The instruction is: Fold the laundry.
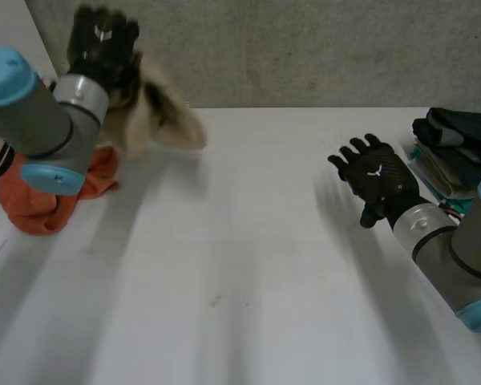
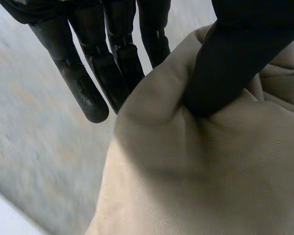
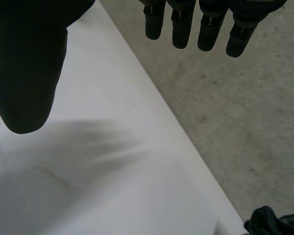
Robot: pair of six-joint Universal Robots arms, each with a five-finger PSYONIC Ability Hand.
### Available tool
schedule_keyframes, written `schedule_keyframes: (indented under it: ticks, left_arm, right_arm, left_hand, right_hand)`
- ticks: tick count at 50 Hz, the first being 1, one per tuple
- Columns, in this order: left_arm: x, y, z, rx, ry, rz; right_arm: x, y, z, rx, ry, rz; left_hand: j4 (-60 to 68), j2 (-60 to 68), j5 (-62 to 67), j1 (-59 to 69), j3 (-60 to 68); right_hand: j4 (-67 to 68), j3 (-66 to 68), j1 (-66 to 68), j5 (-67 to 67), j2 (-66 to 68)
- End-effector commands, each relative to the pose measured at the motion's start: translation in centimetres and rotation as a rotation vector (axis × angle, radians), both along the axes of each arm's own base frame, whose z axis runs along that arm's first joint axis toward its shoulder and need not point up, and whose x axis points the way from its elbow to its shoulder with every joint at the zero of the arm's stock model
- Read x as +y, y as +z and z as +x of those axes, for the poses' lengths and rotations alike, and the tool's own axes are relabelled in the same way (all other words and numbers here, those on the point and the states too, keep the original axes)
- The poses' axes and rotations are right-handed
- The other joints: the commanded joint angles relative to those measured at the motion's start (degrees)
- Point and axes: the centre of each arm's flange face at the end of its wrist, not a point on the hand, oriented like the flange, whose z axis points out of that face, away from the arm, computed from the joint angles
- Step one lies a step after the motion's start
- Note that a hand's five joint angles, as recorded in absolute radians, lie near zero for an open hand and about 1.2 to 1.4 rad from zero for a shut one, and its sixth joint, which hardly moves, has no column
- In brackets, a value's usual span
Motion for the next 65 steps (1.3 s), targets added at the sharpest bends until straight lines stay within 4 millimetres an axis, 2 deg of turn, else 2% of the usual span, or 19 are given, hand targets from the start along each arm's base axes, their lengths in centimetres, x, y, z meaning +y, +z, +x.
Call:
schedule_keyframes:
  ticks: [1,4,6,10,11,15,17,18,22,25,30,33,37,41,48,52,56,61,65]
  left_arm:
    - [9.8,6.6,-3.4,0.245,-0.256,0.008]
    - [12.4,5.6,-4.7,0.257,-0.318,0.078]
    - [14.0,3.5,-5.9,0.227,-0.353,0.152]
    - [16.0,-1.4,-8.2,0.155,-0.403,0.289]
    - [16.3,-4.0,-9.2,0.117,-0.413,0.352]
    - [17.1,-9.8,-10.5,0.017,-0.418,0.492]
    - [17.8,-11.1,-11.0,-0.02,-0.427,0.525]
    - [18.5,-11.8,-11.4,-0.053,-0.438,0.545]
    - [19.5,-12.0,-11.4,-0.1,-0.433,0.577]
    - [19.7,-11.2,-11.0,-0.098,-0.419,0.578]
    - [19.3,-6.6,-8.1,-0.026,-0.281,0.515]
    - [19.5,-6.3,-7.0,-0.01,-0.234,0.518]
    - [20.3,-7.5,-6.1,0.012,-0.218,0.583]
    - [21.0,-8.9,-5.8,0.043,-0.218,0.658]
    - [21.0,-13.8,-6.8,0.002,-0.203,0.771]
    - [20.3,-14.5,-7.7,0.002,-0.2,0.764]
    - [19.1,-15.2,-8.5,0.008,-0.196,0.756]
    - [18.2,-15.9,-9.1,0.009,-0.193,0.754]
    - [18.1,-15.2,-9.3,0.022,-0.198,0.733]
  right_arm:
    - [-0.5,2.3,-0.3,-0.023,-0.05,-0.064]
    - [-0.9,3.8,-0.7,-0.059,-0.074,-0.09]
    - [-1.2,4.5,-1.1,-0.104,-0.089,-0.087]
    - [-1.3,5.5,-1.1,-0.179,-0.094,-0.068]
    - [-1.2,6.0,-1.2,-0.206,-0.096,-0.059]
    - [-1.4,6.6,-1.5,-0.24,-0.11,-0.027]
    - [-1.7,6.8,-1.9,-0.24,-0.123,-0.015]
    - [-1.9,6.9,-2.4,-0.238,-0.141,0.003]
    - [-2.1,7.3,-2.9,-0.228,-0.16,0.045]
    - [-1.9,7.5,-2.9,-0.218,-0.165,0.075]
    - [-0.5,8.0,-3.0,-0.177,-0.175,0.202]
    - [0.5,8.4,-3.2,-0.166,-0.181,0.26]
    - [2.4,8.1,-3.2,-0.137,-0.18,0.36]
    - [3.9,6.1,-3.2,-0.105,-0.177,0.465]
    - [5.9,2.1,-3.6,-0.068,-0.17,0.551]
    - [6.9,-0.2,-3.7,-0.065,-0.161,0.545]
    - [8.3,-1.6,-3.2,-0.048,-0.131,0.509]
    - [9.8,-3.0,-2.0,-0.026,-0.075,0.482]
    - [9.2,-4.3,-1.9,-0.023,-0.092,0.454]
  left_hand:
    - [11.41,11.91,16.82,18.41,12.45]
    - [11.41,11.91,16.82,18.41,12.45]
    - [11.41,11.91,16.82,18.41,12.45]
    - [11.41,11.91,16.82,18.41,12.45]
    - [11.41,11.91,16.82,18.41,12.45]
    - [11.41,11.91,16.82,18.41,12.45]
    - [-1.6,-1.1,3.81,5.39,-0.56]
    - [-18.17,-17.67,-12.76,-11.18,-17.13]
    - [-47.72,-47.21,-42.31,-40.72,-46.68]
    - [-51.3,-50.8,-45.89,-44.31,-50.26]
    - [-51.65,-51.14,-46.24,-44.65,-50.61]
    - [-52.15,-51.64,-46.74,-45.15,-51.11]
    - [-52.66,-52.15,-47.25,-45.66,-51.62]
    - [-52.49,-51.98,-47.08,-45.49,-51.45]
    - [-50.64,-50.14,-45.23,-43.65,-49.6]
    - [-46.61,-46.11,-41.2,-39.62,-45.57]
    - [-30.99,-30.48,-25.58,-23.99,-29.95]
    - [11.29,11.79,16.7,18.29,12.33]
    - [11.41,11.91,16.82,18.41,12.45]
  right_hand:
    - [-1.76,-1.58,-2.58,-2.66,-2.02]
    - [-1.76,-1.58,-2.58,-2.66,-2.02]
    - [-1.76,-1.58,-2.58,-2.66,-2.02]
    - [-1.76,-1.58,-2.58,-2.66,-2.02]
    - [-1.76,-1.58,-2.58,-2.66,-2.02]
    - [-1.76,-1.58,-2.58,-2.66,-2.02]
    - [-1.76,-1.58,-2.58,-2.66,-2.02]
    - [-1.76,-1.58,-2.58,-2.66,-2.02]
    - [-1.76,-1.58,-2.58,-2.66,-2.02]
    - [-1.76,-1.58,-2.58,-2.66,-2.02]
    - [-1.76,-1.58,-2.58,-2.66,-2.02]
    - [-1.76,-1.58,-2.58,-2.66,-2.02]
    - [-1.76,-1.58,-2.58,-2.66,-2.02]
    - [-1.76,-1.58,-2.58,-2.66,-2.02]
    - [-1.76,-1.58,-2.58,-2.66,-2.02]
    - [-1.76,-1.58,-2.58,-2.66,-2.02]
    - [-0.67,-0.49,-1.49,-1.57,-0.93]
    - [3.36,3.54,2.53,2.45,3.1]
    - [19.11,19.29,18.28,18.2,18.85]
